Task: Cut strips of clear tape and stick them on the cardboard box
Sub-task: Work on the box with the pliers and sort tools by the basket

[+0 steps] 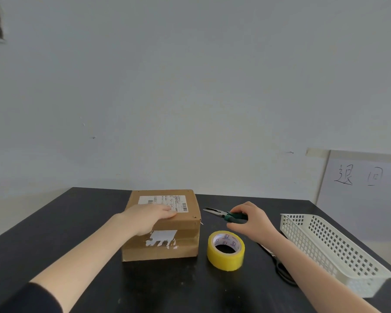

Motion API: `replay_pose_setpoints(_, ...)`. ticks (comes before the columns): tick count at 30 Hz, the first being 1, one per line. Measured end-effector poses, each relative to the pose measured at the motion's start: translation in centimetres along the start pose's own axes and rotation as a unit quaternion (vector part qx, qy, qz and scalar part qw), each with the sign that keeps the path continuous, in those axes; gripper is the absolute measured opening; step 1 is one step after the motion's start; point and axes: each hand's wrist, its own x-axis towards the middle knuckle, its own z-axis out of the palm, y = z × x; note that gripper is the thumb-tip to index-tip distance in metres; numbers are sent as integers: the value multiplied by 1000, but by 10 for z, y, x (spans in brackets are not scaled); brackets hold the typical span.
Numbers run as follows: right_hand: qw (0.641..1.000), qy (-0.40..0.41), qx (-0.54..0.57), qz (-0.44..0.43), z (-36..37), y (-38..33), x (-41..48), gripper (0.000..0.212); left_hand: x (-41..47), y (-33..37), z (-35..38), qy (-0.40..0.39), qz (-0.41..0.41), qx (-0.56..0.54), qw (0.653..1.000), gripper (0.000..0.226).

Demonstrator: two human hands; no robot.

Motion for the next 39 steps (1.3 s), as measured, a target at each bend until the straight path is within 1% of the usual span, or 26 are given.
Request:
replay_pose_setpoints(5,1000,-12,-4,-15,2,-6,-1,31,-12,-11,10,43,-2,-40,998,78)
replay_pose_setpoints(8,1000,-17,-4,-21,3,-10,-1,32,-15,-14,15,73,-2,-51,996,78)
replay_pose_setpoints(11,999,-21,-1,-25,4,-14,-1,31,-16,-14,13,82,-11,-99,992,73)
replay_pose_setpoints(14,999,-27,3,-28,5,-17,-1,31,-12,-14,8,74,-26,-172,982,55)
replay_pose_setpoints(16,999,-33,5,-30,5,-19,-1,32,-7,-11,7,99,-43,-215,971,39)
replay_pose_setpoints(18,999,-40,9,-32,4,-20,-1,32,-2,-8,9,138,-68,-234,960,33)
replay_pose_setpoints(21,998,-53,9,-36,3,-22,0,32,10,-5,17,169,-84,-211,959,37)
replay_pose_setpoints(27,996,-75,-1,-53,3,-23,-1,32,27,-5,32,170,-93,-166,967,46)
replay_pose_setpoints(31,994,-92,-3,-64,4,-25,1,34,28,-6,40,186,-102,-140,967,43)
replay_pose_setpoints(39,990,-116,-5,-78,2,-32,9,34,28,-7,48,228,-102,-136,959,40)
